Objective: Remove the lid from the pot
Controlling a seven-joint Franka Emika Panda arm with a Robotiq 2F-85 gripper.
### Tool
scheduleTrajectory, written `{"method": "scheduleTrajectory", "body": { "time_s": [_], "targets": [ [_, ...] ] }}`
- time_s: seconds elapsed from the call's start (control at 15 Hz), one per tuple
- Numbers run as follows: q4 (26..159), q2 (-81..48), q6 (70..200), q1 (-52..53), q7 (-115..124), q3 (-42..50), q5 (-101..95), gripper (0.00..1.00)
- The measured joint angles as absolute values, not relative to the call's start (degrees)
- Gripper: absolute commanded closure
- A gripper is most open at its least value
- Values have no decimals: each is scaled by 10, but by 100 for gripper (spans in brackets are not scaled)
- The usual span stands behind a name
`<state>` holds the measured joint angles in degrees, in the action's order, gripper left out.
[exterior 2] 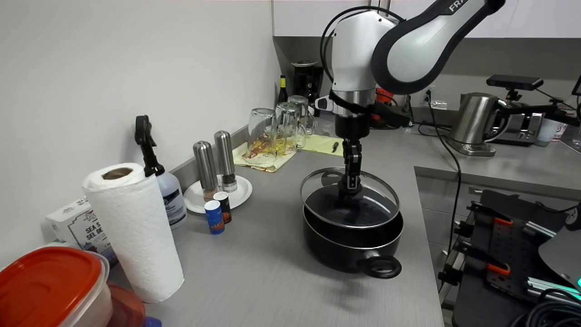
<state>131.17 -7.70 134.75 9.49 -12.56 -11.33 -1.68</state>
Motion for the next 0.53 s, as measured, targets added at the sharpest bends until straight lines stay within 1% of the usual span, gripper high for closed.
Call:
{"method": "scheduleTrajectory", "body": {
  "time_s": [0.53],
  "targets": [
    [1311, -55, 1347, 47, -124, -61, -16, 75]
  ]
}}
